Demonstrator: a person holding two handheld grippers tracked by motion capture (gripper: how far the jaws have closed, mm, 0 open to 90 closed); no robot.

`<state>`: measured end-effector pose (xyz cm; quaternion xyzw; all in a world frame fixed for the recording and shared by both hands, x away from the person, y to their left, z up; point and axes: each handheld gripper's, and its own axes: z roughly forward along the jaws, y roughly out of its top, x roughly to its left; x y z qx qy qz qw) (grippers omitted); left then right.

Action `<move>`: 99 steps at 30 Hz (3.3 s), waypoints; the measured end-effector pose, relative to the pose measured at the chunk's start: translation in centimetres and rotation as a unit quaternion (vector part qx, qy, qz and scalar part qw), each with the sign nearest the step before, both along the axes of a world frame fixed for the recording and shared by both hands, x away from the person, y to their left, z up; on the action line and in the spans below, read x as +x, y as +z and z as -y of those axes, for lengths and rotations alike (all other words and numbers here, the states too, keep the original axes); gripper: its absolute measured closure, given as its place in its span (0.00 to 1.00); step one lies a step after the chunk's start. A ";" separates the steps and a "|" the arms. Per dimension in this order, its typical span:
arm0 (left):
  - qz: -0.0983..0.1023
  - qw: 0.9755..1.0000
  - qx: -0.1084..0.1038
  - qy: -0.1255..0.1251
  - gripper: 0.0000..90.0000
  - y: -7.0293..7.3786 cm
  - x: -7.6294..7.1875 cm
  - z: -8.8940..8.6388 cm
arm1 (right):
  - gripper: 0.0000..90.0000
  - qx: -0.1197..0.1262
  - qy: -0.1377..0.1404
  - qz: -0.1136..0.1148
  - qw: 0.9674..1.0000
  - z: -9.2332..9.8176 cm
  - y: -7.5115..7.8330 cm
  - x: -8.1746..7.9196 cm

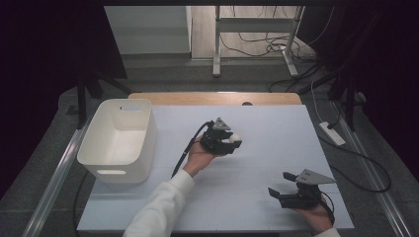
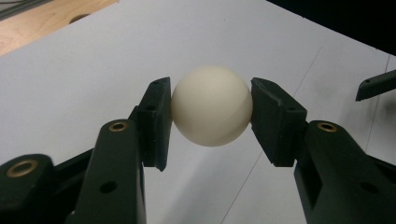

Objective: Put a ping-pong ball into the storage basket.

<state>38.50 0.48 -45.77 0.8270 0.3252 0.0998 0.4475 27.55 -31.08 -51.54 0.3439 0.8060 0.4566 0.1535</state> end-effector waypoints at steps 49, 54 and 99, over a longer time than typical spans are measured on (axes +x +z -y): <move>0.036 0.999 -0.038 0.010 0.56 3.1 -1.7 -3.1 | 0.16 -0.003 0.001 0.000 1.000 -0.1 0.0 0.0; 0.040 0.998 -0.041 0.011 0.56 3.5 -2.0 -3.5 | 0.16 -0.003 0.001 0.000 1.000 -0.1 0.0 0.0; 0.067 0.994 -0.075 0.040 0.56 5.5 -3.0 -7.2 | 0.16 -0.003 -0.001 0.001 1.000 -0.1 0.0 0.0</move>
